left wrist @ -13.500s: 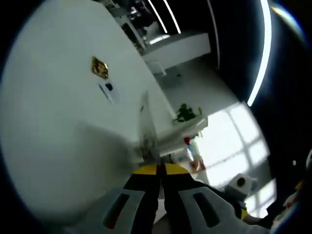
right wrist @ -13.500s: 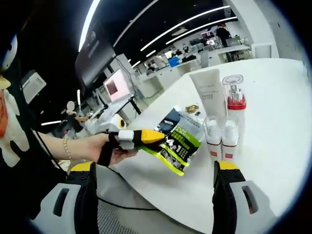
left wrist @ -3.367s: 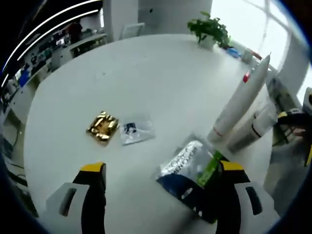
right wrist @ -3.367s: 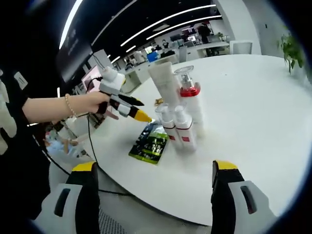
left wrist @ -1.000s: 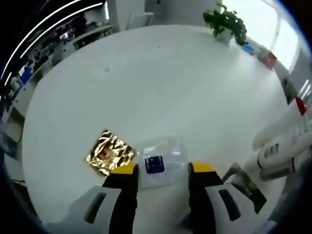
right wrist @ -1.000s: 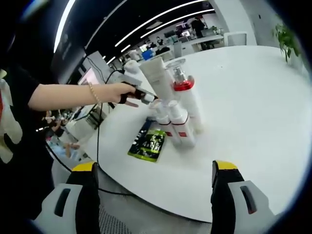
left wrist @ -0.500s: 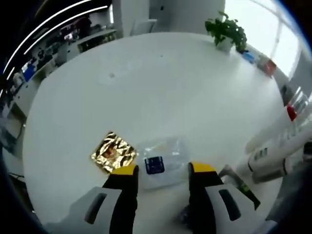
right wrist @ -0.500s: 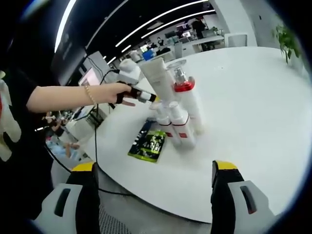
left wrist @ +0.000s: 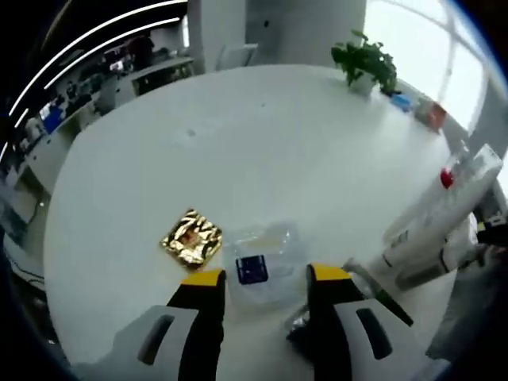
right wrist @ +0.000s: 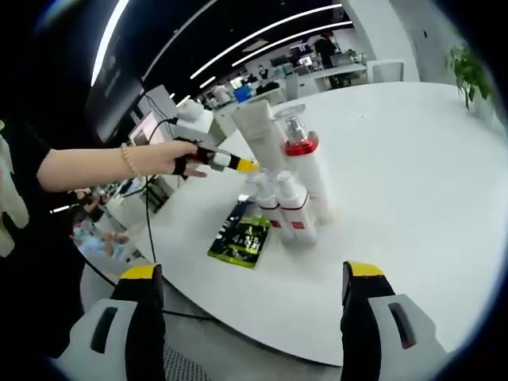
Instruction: Arrange the skincare products in the storage area until every visible bottle or jar stands upright without overlapping.
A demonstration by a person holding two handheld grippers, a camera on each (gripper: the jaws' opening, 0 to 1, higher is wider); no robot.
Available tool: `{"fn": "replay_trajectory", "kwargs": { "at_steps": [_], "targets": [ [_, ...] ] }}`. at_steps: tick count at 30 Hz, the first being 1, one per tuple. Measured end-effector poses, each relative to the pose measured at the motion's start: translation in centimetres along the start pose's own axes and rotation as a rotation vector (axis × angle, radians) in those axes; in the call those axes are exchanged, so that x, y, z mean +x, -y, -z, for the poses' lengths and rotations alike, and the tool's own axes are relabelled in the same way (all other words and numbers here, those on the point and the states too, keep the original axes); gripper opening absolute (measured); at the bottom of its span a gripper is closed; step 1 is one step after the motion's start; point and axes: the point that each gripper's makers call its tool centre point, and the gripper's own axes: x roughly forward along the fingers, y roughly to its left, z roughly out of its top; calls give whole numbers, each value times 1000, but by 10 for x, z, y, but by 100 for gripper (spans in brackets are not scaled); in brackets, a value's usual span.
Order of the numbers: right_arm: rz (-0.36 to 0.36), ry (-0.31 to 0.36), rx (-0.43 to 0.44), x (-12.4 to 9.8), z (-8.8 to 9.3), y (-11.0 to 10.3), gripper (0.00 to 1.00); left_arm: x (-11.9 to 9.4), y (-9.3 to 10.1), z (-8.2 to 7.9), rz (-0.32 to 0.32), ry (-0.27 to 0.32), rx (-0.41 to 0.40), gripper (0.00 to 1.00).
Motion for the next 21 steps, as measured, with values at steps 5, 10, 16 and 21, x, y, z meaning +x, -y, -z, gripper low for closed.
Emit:
{"fn": "replay_trajectory", "kwargs": {
  "at_steps": [5,10,16,21],
  "targets": [
    [-1,1,-9,1,1,1,92,-14,5,8,-1,16,-29,42],
    [-6,-4,-22,1,2,1,91,-23,9,16,-3,14,-37,42],
    [-14,-12,-38,2,3,-2,91,-40,10,19,-12,33,-43,42],
    [-15,-15,-46,2,3,-2,91,-46,8,24,-16,45,-38,42]
  ]
}}
